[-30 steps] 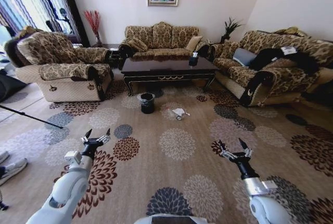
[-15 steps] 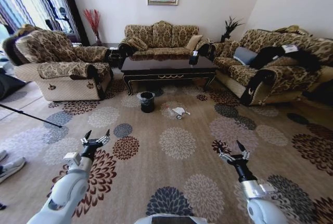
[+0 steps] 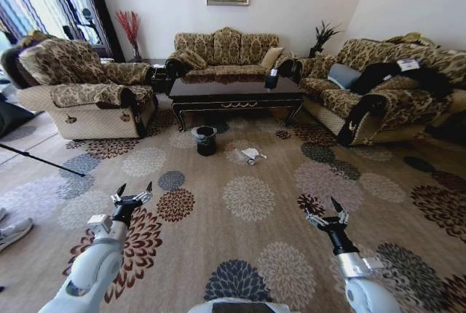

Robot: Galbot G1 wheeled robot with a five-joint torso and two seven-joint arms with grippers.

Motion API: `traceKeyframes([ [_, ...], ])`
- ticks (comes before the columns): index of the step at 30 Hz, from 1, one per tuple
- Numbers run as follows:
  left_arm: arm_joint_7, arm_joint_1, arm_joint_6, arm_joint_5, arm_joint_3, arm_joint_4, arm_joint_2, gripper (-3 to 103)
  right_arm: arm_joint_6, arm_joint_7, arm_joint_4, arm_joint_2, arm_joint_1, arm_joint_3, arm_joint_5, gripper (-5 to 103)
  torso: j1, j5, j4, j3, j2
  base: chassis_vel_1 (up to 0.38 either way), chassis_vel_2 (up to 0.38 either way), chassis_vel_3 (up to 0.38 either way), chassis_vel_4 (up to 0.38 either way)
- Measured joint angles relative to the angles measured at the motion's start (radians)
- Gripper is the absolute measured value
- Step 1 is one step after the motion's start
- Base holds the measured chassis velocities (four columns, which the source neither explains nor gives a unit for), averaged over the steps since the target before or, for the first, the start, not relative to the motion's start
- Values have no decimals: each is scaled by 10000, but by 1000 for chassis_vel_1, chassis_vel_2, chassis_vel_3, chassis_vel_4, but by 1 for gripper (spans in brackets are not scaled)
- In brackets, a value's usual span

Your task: Move to the front of the table and pick up the trash from the floor, then place it into the trash bin.

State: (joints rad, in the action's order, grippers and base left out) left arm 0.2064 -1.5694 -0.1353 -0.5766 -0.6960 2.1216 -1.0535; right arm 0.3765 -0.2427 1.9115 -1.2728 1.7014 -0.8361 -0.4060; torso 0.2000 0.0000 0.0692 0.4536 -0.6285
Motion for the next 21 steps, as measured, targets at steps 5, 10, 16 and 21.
traceKeyframes([
  [5,6,13,-21,-38,60,5,12,100,0,6,0,-9,0,-66,-40,100,-90,0,0,-131,220,0,0,0,0],
  [10,25,59,-81,-100,134,29,28,100,0,6,21,-8,42,-70,-36,100,-170,0,1,-249,418,0,0,0,0],
  [16,52,130,-106,-106,174,27,80,100,0,6,55,-4,43,-70,-25,100,-274,0,0,-398,671,0,0,0,0],
  [21,96,146,-113,-120,169,-6,100,100,0,6,46,-25,47,-71,11,100,-347,0,0,-526,877,0,0,0,0],
])
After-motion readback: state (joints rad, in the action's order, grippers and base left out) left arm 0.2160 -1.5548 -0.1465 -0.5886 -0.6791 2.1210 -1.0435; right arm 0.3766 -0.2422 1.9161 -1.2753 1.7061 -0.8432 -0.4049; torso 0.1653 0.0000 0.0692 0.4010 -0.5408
